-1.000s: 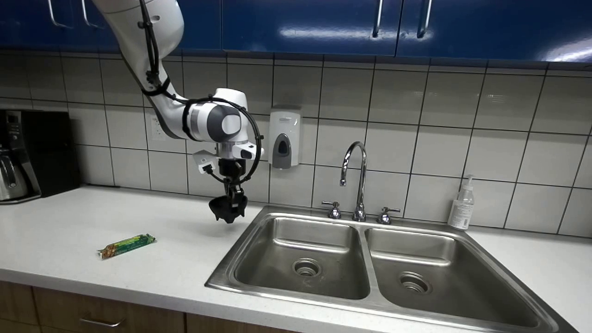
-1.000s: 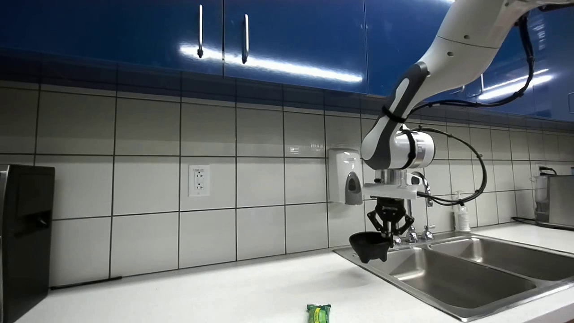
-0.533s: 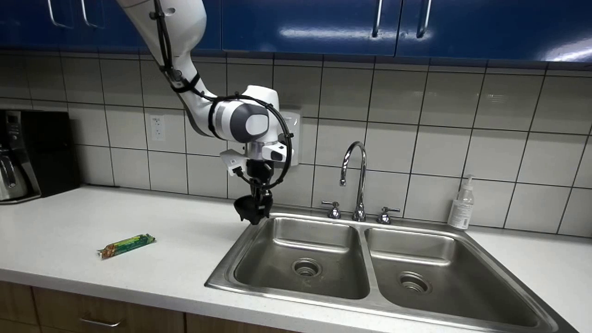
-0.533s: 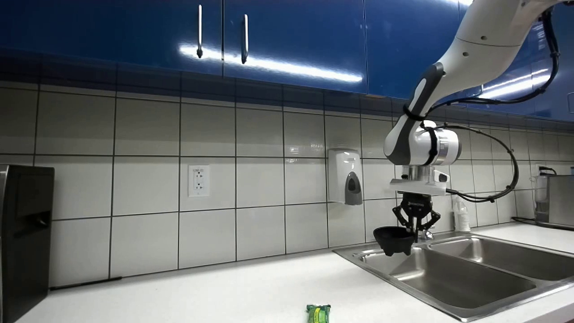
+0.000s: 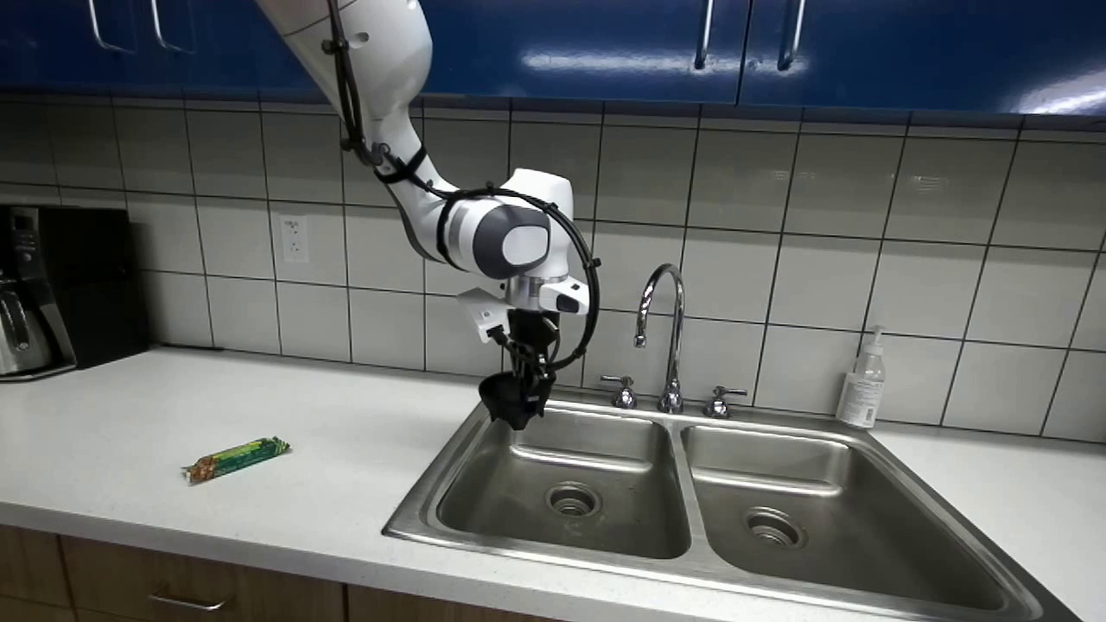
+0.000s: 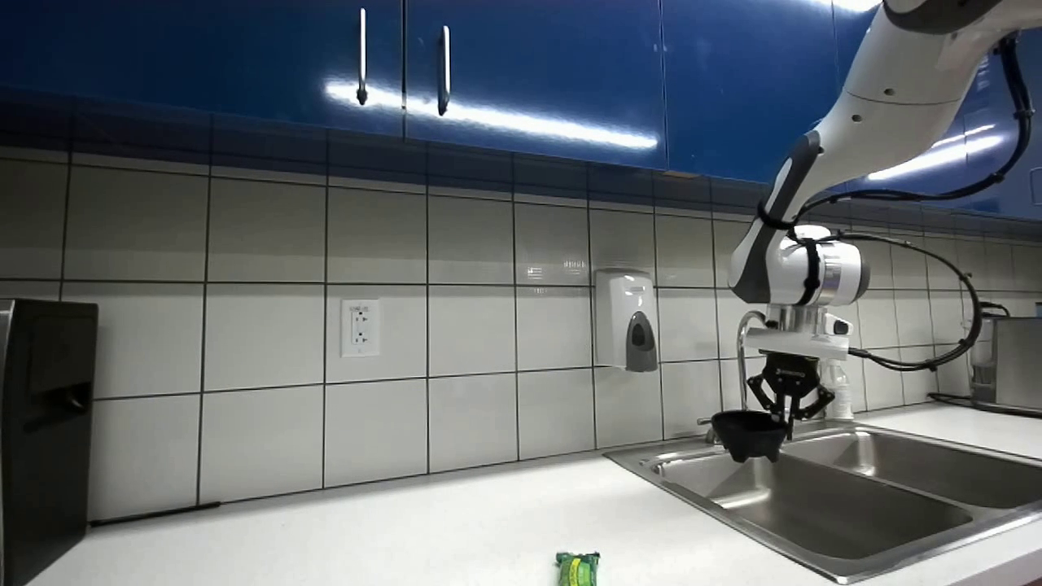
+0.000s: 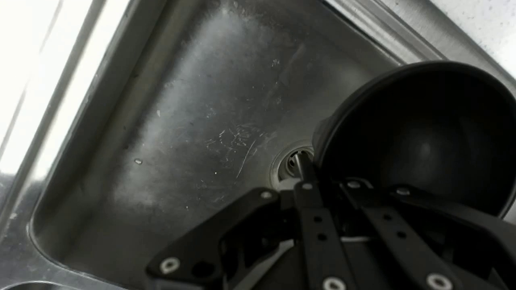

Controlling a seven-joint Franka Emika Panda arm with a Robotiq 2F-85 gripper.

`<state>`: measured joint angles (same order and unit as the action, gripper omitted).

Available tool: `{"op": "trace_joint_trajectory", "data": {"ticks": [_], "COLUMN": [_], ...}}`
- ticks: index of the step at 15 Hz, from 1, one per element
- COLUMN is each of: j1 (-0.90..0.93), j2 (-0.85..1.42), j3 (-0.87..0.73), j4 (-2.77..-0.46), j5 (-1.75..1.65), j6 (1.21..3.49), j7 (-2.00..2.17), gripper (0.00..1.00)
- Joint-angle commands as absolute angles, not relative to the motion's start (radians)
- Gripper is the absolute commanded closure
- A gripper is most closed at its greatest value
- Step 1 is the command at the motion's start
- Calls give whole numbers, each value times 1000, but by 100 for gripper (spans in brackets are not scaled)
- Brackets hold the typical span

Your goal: Put the black bowl in the sink

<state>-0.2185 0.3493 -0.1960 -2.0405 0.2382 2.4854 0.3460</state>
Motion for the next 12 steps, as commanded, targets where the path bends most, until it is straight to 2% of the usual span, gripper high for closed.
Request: {"op": "trace_joint_trajectory", "data": {"ticks": [1, 12], "j1": [-256, -281], "j2": [418, 608], "j3": [-189, -186], "j4": [-1943, -1744], "j5": [279, 262], "j6": [2431, 2317], "j7": [283, 279], "gripper": [98, 98]}}
